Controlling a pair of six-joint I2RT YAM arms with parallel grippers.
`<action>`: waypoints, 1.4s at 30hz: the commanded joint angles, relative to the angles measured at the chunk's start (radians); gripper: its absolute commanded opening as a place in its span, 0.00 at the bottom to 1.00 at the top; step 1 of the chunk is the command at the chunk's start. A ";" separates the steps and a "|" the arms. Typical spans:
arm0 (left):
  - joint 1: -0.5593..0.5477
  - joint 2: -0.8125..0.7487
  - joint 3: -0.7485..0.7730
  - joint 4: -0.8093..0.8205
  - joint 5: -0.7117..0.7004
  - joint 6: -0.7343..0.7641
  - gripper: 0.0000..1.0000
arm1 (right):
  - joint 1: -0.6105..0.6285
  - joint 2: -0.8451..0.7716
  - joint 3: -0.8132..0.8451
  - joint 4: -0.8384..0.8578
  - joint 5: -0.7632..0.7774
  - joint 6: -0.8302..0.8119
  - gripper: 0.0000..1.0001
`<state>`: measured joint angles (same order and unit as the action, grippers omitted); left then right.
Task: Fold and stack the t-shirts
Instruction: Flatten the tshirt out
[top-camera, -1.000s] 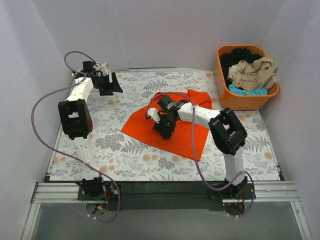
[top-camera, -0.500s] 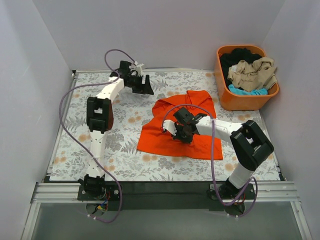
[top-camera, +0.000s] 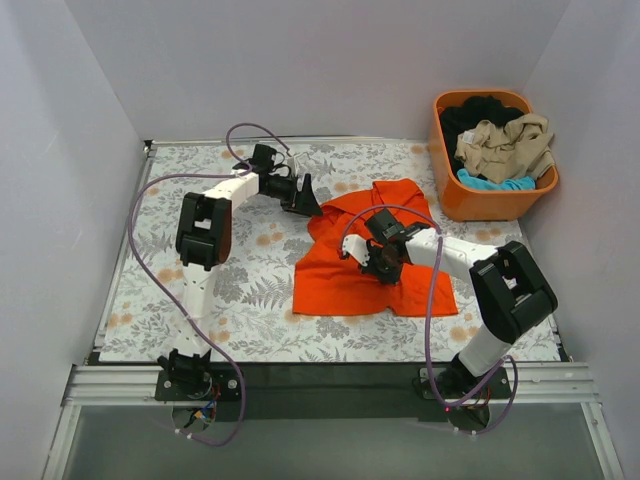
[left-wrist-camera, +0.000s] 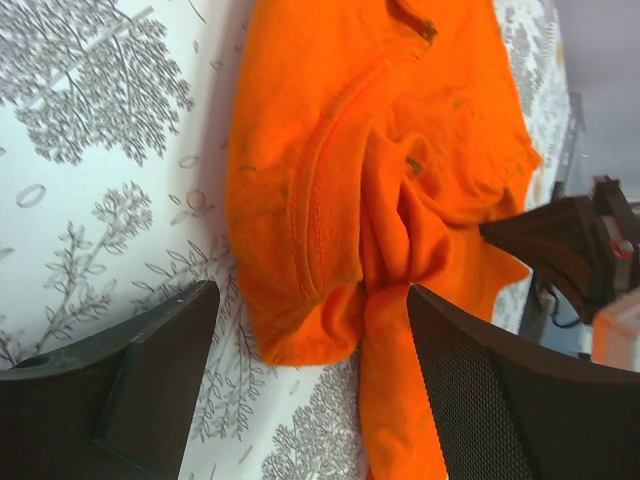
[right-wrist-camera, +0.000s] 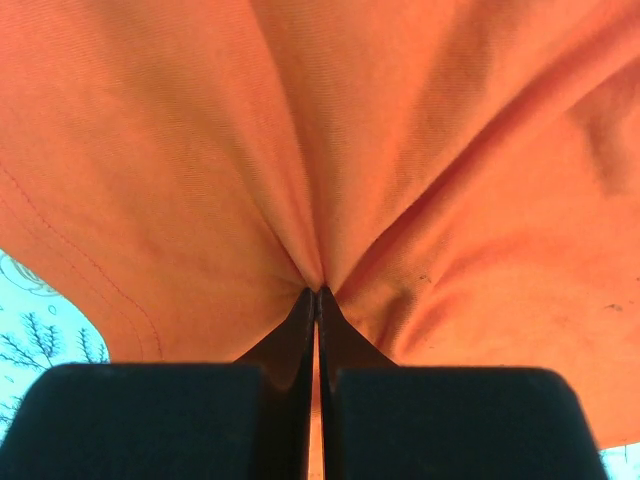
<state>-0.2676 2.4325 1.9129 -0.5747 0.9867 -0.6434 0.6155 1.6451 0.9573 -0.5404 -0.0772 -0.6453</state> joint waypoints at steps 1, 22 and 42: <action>0.010 -0.076 -0.051 0.019 0.032 -0.001 0.69 | -0.034 0.045 -0.061 -0.122 0.060 -0.031 0.01; 0.249 -0.507 -0.539 -0.093 -0.502 0.085 0.00 | -0.213 0.194 0.193 -0.064 0.257 -0.241 0.01; 0.484 -0.490 -0.434 -0.198 -0.462 0.094 0.44 | -0.208 0.368 0.709 -0.150 0.162 -0.166 0.60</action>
<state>0.2138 2.0350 1.4410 -0.7368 0.4324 -0.5869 0.3950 2.1780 1.7031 -0.5877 0.2123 -0.8505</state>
